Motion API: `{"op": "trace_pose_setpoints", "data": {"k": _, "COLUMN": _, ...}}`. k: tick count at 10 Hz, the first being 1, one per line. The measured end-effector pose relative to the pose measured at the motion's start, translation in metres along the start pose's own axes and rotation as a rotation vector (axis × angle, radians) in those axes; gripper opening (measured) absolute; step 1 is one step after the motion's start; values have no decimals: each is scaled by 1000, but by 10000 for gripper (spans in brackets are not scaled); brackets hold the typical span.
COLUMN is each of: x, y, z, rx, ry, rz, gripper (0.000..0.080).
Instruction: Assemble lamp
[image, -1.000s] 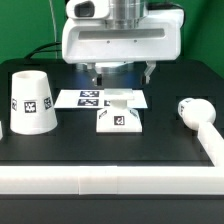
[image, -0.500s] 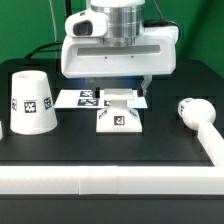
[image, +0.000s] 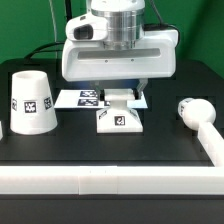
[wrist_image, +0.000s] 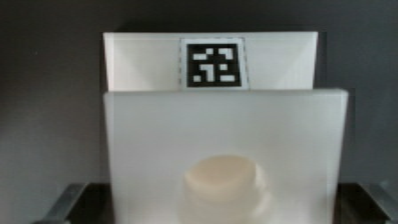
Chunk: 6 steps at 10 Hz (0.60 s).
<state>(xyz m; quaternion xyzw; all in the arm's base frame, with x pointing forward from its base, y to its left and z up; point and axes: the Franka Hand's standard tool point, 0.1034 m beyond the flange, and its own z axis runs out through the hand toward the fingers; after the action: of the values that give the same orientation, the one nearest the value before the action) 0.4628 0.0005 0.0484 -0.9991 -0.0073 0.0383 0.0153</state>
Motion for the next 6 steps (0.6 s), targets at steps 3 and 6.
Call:
{"op": "trace_pose_setpoints", "data": {"k": 3, "x": 0, "y": 0, "z": 0, "rx": 0, "ry": 0, "rz": 0, "gripper": 532}}
{"op": "trace_pose_setpoints", "data": {"k": 6, "x": 1, "y": -2, "z": 0, "rx": 0, "ry": 1, "rz": -3, "gripper": 532}}
